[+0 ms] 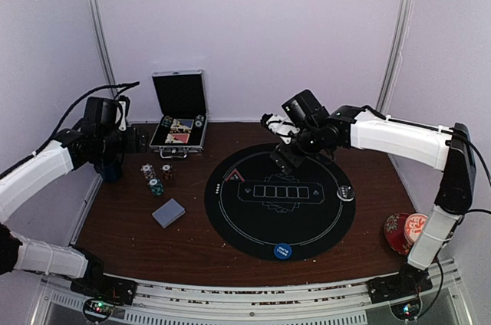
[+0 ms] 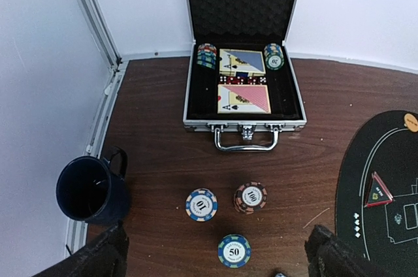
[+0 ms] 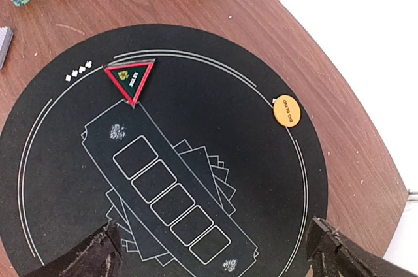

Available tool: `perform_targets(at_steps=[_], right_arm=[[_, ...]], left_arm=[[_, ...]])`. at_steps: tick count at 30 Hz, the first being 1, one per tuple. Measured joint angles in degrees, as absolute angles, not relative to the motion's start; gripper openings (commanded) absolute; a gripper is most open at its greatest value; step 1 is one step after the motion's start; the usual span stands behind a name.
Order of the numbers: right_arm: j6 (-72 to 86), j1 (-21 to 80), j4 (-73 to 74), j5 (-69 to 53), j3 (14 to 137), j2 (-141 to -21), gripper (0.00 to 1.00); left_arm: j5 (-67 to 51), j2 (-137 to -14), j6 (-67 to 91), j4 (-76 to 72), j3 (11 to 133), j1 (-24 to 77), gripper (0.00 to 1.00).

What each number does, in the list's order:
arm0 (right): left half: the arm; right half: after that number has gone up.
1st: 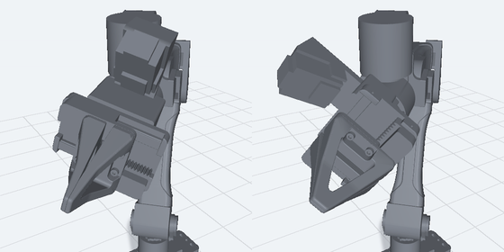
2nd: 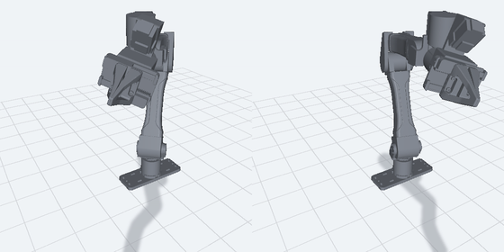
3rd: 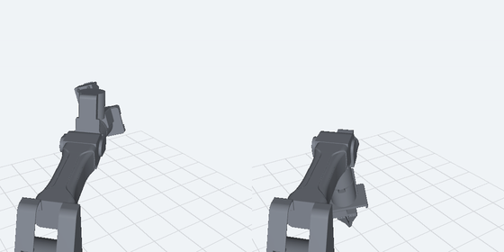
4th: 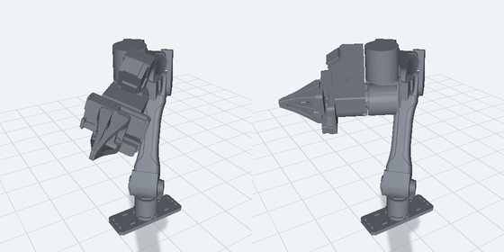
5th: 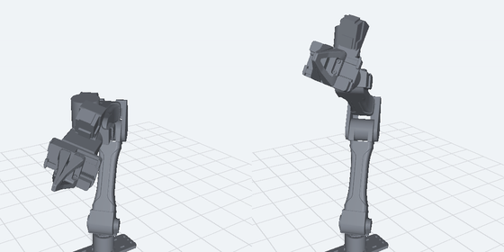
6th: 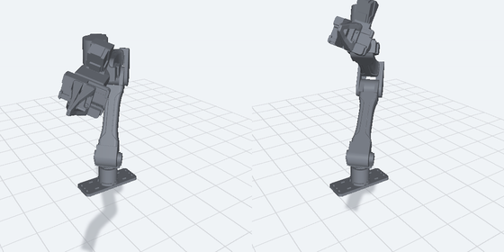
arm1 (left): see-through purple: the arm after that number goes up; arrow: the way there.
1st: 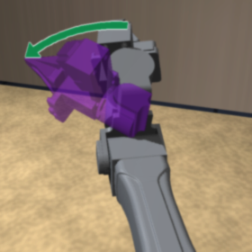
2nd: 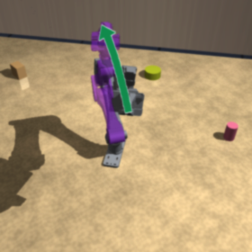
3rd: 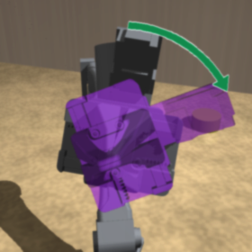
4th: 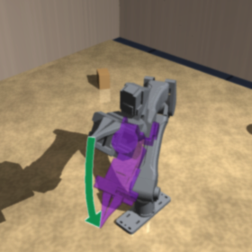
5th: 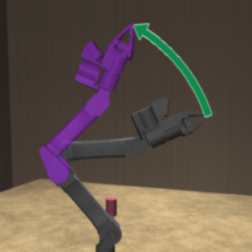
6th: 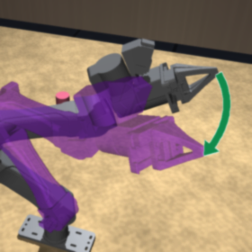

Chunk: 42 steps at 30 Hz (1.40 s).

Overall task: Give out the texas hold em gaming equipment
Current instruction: Pick up the pile of poker chips from the pile of poker chips.

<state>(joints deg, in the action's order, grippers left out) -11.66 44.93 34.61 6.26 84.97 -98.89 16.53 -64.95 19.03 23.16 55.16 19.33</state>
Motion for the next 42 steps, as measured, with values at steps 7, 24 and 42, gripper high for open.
perform_targets(at_steps=[7, 24, 42], right_arm=[[-11.11, 44.82, 30.65, 7.27, 82.59, -96.77, 1.0], [-10.07, 43.68, 24.51, 12.38, 80.34, -95.48, 1.0], [-10.0, 38.81, 24.12, 12.25, 79.85, -95.59, 1.0]], left_arm=[[16.95, -79.13, 19.18, 27.9, 63.75, 19.25, 0.98], [9.37, -90.02, 17.98, 30.0, 65.45, 12.62, 0.98], [7.03, -95.92, 18.61, 29.5, 64.82, 11.66, 0.97]])
